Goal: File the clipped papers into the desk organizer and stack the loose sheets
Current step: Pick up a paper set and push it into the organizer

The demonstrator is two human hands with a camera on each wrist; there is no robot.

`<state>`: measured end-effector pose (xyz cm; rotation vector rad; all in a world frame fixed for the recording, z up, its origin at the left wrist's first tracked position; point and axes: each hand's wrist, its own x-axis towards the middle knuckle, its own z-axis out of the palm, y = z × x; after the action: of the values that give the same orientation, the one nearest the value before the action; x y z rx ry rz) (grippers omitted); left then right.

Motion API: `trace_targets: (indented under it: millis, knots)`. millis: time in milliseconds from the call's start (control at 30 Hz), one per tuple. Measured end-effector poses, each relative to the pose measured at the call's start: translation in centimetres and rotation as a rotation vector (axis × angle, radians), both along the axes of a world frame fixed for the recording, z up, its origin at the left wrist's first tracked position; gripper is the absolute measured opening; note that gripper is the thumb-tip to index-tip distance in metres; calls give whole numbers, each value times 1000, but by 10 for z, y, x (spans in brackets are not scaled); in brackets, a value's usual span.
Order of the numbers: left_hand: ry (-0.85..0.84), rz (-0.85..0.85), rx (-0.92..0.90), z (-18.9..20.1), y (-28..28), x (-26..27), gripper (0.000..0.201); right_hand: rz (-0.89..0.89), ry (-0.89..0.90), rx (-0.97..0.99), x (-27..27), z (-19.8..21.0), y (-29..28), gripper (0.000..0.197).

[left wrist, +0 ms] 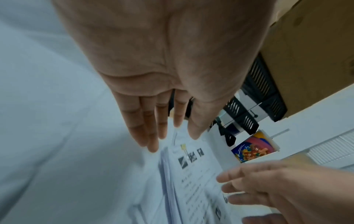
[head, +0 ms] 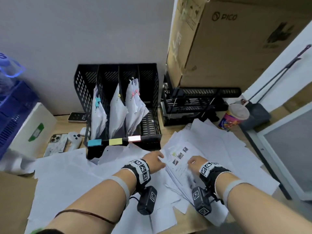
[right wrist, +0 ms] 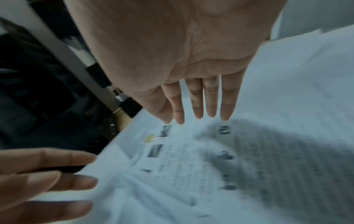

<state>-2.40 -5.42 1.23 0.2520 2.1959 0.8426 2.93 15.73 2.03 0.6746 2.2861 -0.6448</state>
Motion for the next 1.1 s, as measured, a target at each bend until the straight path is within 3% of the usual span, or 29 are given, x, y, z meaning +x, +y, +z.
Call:
trace_targets:
  millis: [67, 133, 300, 433, 533, 733, 833, 900, 1033, 1100]
  knots:
    - [-5, 17, -63, -14, 13, 8, 62, -26, -53, 58, 20, -11, 28, 43]
    - [-15, 75, -67, -23, 26, 14, 70, -23, -70, 80, 31, -15, 46, 56]
    - [69, 162, -139, -40, 48, 29, 54, 68, -17, 108, 40, -37, 71, 75]
    - [59, 290, -137, -49, 62, 43, 46, 162, -7, 184, 45, -43, 78, 64]
    - [47, 404, -165, -51, 73, 49, 44, 205, -7, 185, 44, -47, 90, 69]
    - [117, 427, -203, -51, 82, 57, 12, 263, 43, 180, 29, -44, 112, 66]
    - [164, 455, -132, -51, 81, 60, 17, 188, 111, 53, 21, -43, 113, 76]
    - [200, 479, -87, -47, 79, 63, 15, 116, 160, -79, 18, -38, 111, 65]
    - [200, 600, 21, -26, 72, 65, 10, 127, 285, -196, 10, -24, 104, 5]
    - [213, 660, 40, -14, 64, 66, 15, 121, 348, -270, 4, -15, 96, 23]
